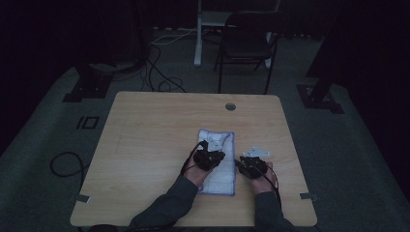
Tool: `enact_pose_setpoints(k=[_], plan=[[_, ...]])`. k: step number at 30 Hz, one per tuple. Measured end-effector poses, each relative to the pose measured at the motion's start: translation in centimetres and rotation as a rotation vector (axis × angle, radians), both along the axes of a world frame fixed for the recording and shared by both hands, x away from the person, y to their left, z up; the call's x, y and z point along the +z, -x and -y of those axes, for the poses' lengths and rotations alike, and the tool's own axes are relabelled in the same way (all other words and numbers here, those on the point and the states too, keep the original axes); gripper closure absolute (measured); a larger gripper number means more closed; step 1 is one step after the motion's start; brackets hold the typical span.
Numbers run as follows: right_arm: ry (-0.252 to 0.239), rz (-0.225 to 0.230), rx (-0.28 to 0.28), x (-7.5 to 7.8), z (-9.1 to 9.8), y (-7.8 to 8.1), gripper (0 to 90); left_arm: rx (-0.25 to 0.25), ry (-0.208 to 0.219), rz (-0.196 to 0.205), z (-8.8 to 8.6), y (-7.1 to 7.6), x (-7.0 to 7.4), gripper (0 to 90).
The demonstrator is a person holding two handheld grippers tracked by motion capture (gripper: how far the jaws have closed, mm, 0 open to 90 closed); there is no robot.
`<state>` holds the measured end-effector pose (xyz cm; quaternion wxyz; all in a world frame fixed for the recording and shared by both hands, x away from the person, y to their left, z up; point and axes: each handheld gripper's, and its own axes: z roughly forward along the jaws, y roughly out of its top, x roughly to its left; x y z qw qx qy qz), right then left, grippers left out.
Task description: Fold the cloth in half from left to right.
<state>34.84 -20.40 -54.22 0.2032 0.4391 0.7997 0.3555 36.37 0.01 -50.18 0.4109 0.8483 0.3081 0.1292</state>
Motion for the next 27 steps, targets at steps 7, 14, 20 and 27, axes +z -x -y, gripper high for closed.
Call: enact_pose_setpoints(k=[7, 14, 20, 27], plan=[[-0.003, -0.002, -0.004, 0.0, 0.1, 0.0, 69.3, -0.030, 0.017, -0.003, 0.3, 0.5, 0.3, 75.0], [-0.004, 0.000, -0.004, 0.0, 0.1, 0.0, 69.3, 0.008, 0.067, 0.032, -2.3, 1.3, 2.3, 72.0], [-0.022, 0.002, -0.008, 0.2, 0.1, 0.1, 68.9, 0.066, 0.075, 0.027, -5.4, 1.8, 2.2, 72.2], [-0.027, 0.011, 0.002, 0.4, -0.4, 0.2, 68.8, 0.130, 0.035, -0.041, -7.8, 1.4, 0.1, 75.2]])
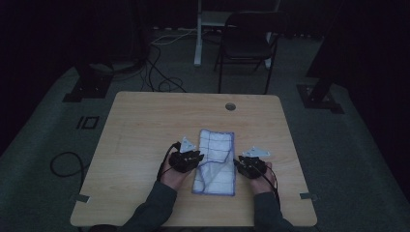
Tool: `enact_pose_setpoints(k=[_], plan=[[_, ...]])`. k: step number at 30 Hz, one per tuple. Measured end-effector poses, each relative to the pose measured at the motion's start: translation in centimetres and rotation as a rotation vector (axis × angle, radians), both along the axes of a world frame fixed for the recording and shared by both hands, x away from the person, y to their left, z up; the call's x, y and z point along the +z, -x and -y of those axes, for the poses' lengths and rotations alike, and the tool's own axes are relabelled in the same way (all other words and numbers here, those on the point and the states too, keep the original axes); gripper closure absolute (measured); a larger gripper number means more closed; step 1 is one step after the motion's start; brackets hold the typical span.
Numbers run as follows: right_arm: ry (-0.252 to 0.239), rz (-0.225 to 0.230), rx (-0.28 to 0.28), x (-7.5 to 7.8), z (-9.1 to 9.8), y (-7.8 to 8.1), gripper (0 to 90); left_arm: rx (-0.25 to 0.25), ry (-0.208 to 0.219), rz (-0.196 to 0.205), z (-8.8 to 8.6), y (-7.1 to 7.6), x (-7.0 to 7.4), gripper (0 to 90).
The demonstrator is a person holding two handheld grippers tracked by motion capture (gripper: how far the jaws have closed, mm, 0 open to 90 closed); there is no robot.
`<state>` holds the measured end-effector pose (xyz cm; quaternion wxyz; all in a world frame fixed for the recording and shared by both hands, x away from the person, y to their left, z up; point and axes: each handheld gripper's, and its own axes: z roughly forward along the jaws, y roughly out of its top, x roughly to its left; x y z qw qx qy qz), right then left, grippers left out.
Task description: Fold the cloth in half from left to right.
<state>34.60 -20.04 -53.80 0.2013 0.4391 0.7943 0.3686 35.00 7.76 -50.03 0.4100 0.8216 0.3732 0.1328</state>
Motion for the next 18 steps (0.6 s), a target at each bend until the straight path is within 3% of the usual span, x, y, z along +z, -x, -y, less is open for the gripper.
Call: enact_pose_setpoints(k=[4, 7, 13, 18], plan=[[-0.006, 0.001, -0.001, 0.1, 0.0, 0.0, 68.7, -0.053, -0.034, -0.035, 0.8, 0.8, -1.4, 75.2], [-0.035, 0.002, 0.001, 0.3, 0.1, -0.1, 68.0, -0.093, -0.033, -0.055, 1.7, 1.8, -2.2, 73.9], [-0.084, 0.010, 0.005, 1.0, 0.2, -0.3, 67.9, -0.168, -0.055, -0.061, 3.4, 3.5, -3.0, 72.1], [-0.116, -0.016, 0.003, 0.8, 0.1, -1.3, 67.9, -0.178, -0.054, -0.065, 3.7, 4.2, -3.4, 71.2]])
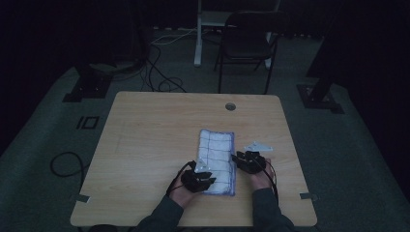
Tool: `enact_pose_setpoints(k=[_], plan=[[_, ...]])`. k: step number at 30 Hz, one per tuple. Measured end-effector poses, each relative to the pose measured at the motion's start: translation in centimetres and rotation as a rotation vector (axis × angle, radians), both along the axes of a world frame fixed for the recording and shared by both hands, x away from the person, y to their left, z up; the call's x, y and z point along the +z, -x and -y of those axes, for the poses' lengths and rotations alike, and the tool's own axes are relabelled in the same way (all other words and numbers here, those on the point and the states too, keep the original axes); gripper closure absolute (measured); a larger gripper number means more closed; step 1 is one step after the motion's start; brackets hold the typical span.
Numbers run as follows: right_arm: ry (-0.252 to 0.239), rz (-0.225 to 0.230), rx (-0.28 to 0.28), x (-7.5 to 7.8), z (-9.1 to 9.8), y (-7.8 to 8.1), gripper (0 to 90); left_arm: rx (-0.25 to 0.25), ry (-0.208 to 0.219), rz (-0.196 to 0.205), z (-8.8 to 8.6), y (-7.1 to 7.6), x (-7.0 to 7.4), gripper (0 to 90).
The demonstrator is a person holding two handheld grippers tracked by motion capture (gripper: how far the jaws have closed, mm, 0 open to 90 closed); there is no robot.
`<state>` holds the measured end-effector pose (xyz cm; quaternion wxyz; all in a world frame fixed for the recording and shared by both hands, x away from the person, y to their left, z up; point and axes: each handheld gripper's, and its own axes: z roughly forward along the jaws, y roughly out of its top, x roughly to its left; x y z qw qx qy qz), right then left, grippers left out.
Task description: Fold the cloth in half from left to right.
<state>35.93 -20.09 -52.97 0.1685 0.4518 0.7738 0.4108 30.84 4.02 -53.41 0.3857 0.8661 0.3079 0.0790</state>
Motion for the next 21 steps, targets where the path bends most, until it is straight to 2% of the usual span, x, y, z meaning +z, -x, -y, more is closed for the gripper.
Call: enact_pose_setpoints(k=[6, 7, 10, 13, 16, 21], plan=[[-0.038, -0.040, 0.012, -0.5, -0.7, -1.5, 66.7, 0.008, 0.008, 0.020, -0.9, 0.6, 0.1, 70.3], [-0.044, -0.064, -0.004, -0.8, -0.8, -2.2, 65.2, 0.018, 0.019, 0.025, -1.1, 0.6, 0.2, 69.8], [-0.078, -0.079, -0.042, -1.0, -0.7, -3.5, 64.5, 0.040, 0.032, 0.033, -2.0, 0.5, 0.4, 69.4], [-0.092, -0.083, -0.065, -0.7, -0.5, -4.9, 64.0, 0.056, 0.031, 0.020, -2.5, 0.3, 0.2, 69.4], [-0.093, -0.080, -0.084, -0.4, -0.5, -6.3, 63.0, 0.050, 0.020, 0.010, -2.4, 0.4, -0.1, 69.4], [-0.121, -0.126, -0.081, -0.4, -0.7, -8.5, 63.4, 0.034, 0.010, 0.007, -2.0, 0.6, -0.4, 68.7]])
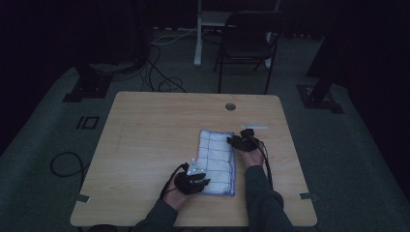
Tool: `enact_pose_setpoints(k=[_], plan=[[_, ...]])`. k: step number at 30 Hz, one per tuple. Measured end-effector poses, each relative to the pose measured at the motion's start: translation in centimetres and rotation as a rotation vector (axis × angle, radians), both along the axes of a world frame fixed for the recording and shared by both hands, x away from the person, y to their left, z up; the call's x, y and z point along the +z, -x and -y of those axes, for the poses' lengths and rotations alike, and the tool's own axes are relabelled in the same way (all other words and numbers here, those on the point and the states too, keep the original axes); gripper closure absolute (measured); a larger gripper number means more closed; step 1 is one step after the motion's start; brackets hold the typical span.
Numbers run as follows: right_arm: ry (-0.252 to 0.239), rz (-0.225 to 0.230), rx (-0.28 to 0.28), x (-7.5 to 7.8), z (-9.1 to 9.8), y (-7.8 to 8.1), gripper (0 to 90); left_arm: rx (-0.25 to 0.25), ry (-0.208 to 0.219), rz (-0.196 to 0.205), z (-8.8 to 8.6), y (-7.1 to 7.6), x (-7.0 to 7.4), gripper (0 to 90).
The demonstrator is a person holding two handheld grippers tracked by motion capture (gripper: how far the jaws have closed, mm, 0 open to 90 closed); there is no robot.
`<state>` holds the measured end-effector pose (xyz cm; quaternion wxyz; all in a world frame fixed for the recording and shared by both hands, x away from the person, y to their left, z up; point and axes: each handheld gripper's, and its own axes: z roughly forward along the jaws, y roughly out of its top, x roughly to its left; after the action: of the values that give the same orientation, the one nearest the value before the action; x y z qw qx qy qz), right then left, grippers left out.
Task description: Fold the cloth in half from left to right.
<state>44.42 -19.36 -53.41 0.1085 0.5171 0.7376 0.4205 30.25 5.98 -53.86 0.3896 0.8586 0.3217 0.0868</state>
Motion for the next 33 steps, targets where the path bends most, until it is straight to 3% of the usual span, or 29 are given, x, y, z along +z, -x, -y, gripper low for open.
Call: enact_pose_setpoints(k=[2, 5, 9, 12, 15, 16, 19, 33], plan=[[0.001, -0.025, 0.006, -0.1, -0.1, -0.7, 69.8, 0.000, 0.002, -0.001, 0.0, 0.0, 0.0, 68.7], [0.012, 0.002, 0.016, 0.3, -0.2, -1.0, 86.7, -0.001, 0.003, 0.000, 0.0, 0.1, -0.1, 68.3], [0.031, 0.068, 0.008, 1.6, 0.0, -1.1, 89.5, -0.004, 0.003, -0.001, 0.0, 0.2, -0.1, 67.7], [0.055, 0.102, -0.004, 2.1, 0.1, -1.3, 88.3, -0.006, 0.006, -0.001, 0.2, 0.4, -0.1, 67.1], [0.132, 0.096, -0.041, 1.9, 0.2, -1.7, 81.8, -0.016, -0.002, 0.003, 0.3, 0.6, -0.1, 66.2], [0.136, 0.090, -0.046, 1.8, 0.3, -1.8, 80.7, -0.019, 0.000, 0.003, 0.4, 0.6, 0.0, 66.1], [0.129, 0.088, -0.059, 1.8, 0.8, -1.6, 76.7, -0.025, 0.007, 0.011, 0.2, 0.5, 0.2, 66.2], [0.112, 0.076, -0.028, 1.2, 1.0, -1.1, 63.1, 0.049, 0.028, 0.036, -1.3, -2.1, 1.2, 64.1]])
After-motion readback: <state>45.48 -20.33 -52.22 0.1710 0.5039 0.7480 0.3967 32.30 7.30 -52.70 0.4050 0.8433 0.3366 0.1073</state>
